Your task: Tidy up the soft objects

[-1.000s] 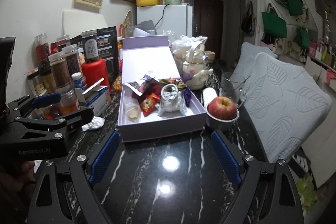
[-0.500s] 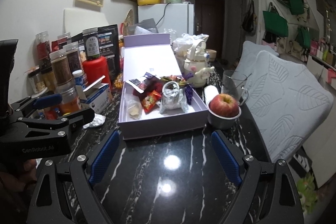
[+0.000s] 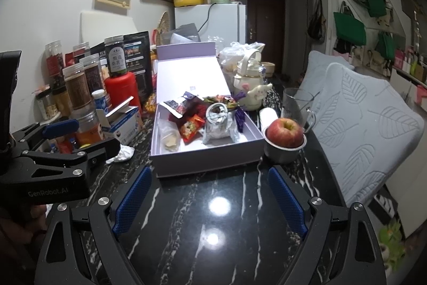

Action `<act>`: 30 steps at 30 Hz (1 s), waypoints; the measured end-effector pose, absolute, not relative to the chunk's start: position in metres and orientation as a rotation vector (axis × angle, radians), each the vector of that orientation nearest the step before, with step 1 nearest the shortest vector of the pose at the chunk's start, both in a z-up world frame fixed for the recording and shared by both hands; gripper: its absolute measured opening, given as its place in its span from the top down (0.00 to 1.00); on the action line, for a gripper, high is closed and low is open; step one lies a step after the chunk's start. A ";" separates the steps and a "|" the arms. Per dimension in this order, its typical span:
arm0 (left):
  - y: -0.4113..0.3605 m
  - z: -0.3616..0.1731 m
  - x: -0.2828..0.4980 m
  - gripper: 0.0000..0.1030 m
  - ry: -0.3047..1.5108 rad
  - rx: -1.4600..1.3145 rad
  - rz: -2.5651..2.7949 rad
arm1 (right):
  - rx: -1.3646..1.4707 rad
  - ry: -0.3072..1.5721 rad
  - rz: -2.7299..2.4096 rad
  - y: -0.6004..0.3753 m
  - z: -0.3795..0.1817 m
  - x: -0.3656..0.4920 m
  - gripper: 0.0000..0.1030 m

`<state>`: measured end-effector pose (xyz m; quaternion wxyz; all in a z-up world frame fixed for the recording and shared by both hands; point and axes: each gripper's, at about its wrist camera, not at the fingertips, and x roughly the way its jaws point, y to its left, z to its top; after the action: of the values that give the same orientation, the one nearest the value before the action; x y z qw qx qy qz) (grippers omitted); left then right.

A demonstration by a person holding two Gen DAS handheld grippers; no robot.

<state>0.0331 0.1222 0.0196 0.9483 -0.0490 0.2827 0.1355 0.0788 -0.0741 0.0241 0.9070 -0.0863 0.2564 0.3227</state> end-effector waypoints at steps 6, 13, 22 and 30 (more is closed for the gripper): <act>0.121 0.019 0.034 0.04 0.580 -0.098 0.263 | -0.177 0.529 0.664 -0.075 0.024 0.079 0.13; 0.119 0.020 0.033 0.04 0.581 -0.095 0.254 | -0.174 0.532 0.659 -0.076 0.024 0.080 0.12; 0.115 0.021 0.032 0.03 0.581 -0.083 0.252 | -0.178 0.527 0.656 -0.080 0.023 0.078 0.12; 0.113 0.021 0.029 0.04 0.577 -0.075 0.259 | -0.183 0.527 0.650 -0.084 0.023 0.077 0.12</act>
<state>0.0293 0.1132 0.0211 0.9498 -0.0369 0.2836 0.1271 0.0771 -0.0840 0.0229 0.9098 -0.0887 0.2554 0.3150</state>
